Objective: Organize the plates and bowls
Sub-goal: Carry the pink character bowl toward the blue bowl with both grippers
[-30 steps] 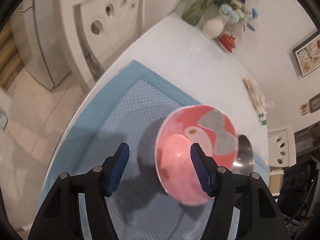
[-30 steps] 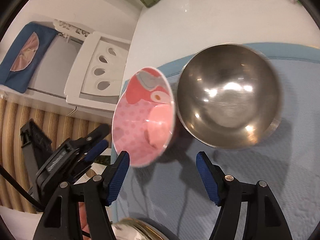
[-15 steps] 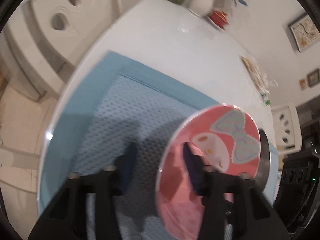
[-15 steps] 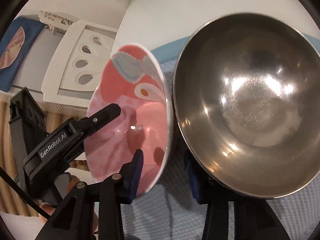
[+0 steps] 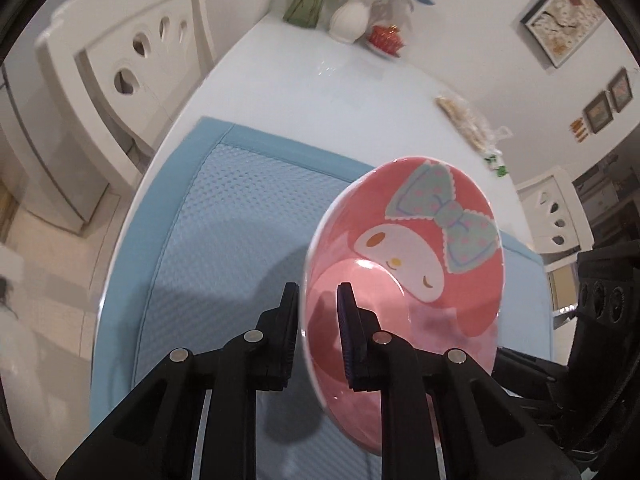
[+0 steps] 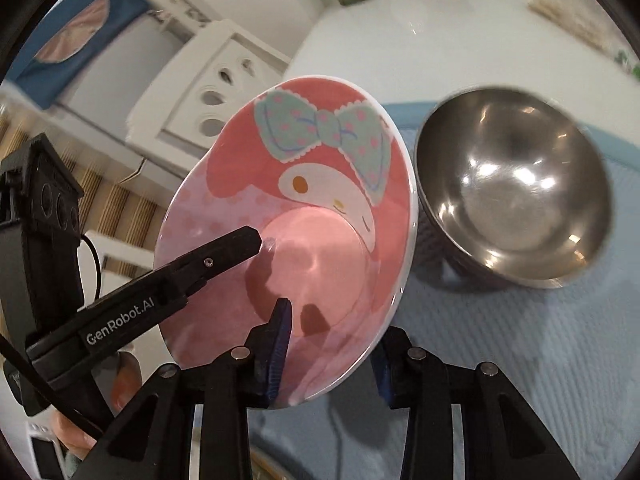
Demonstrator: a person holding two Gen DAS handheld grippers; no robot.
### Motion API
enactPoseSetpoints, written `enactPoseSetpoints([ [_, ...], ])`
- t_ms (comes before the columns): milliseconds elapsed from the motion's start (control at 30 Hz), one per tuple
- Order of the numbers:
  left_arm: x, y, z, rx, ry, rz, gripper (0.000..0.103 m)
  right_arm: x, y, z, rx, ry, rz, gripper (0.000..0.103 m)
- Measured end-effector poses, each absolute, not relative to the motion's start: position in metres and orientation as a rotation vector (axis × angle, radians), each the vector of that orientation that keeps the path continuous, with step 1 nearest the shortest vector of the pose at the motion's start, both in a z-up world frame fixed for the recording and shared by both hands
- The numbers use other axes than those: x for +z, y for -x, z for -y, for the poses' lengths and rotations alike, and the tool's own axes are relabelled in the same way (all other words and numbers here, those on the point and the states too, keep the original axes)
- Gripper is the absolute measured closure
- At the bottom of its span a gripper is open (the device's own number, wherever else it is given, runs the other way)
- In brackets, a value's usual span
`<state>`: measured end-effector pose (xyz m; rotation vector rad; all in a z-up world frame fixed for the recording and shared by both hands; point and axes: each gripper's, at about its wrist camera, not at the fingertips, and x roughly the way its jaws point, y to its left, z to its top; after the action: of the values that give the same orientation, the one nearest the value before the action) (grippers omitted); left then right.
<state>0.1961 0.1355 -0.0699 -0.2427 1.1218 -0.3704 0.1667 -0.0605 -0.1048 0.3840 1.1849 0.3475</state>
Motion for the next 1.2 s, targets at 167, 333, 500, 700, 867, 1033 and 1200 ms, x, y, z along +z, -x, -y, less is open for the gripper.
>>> enactPoseSetpoints([
  [167, -0.037, -0.157, -0.116, -0.435, 0.245, -1.077, 0.088, -0.063, -0.119, 0.076, 0.349, -0.330, -1.121, 0.067],
  [333, -0.026, -0.111, -0.071, -0.537, 0.210, -1.078, 0.088, -0.040, -0.067, 0.111, 0.293, -0.316, -1.103, 0.067],
  [500, -0.043, -0.063, -0.015, -0.647, 0.149, -1.154, 0.087, -0.046, -0.010, 0.157, 0.170, -0.352, -1.149, 0.066],
  [700, -0.077, -0.020, 0.038, -0.709, 0.081, -1.259, 0.087, -0.072, 0.046, 0.211, 0.038, -0.431, -1.220, 0.066],
  [867, -0.089, -0.001, 0.049, -0.701, 0.099, -1.313, 0.087, -0.084, 0.063, 0.222, 0.013, -0.454, -1.250, 0.066],
  [1033, -0.103, 0.014, 0.048, -0.654, 0.117, -1.349, 0.087, -0.098, 0.073, 0.228, 0.033, -0.483, -1.275, 0.066],
  [1200, -0.121, 0.018, 0.045, -0.600, 0.128, -1.381, 0.087, -0.118, 0.065, 0.225, 0.038, -0.494, -1.295, 0.066],
])
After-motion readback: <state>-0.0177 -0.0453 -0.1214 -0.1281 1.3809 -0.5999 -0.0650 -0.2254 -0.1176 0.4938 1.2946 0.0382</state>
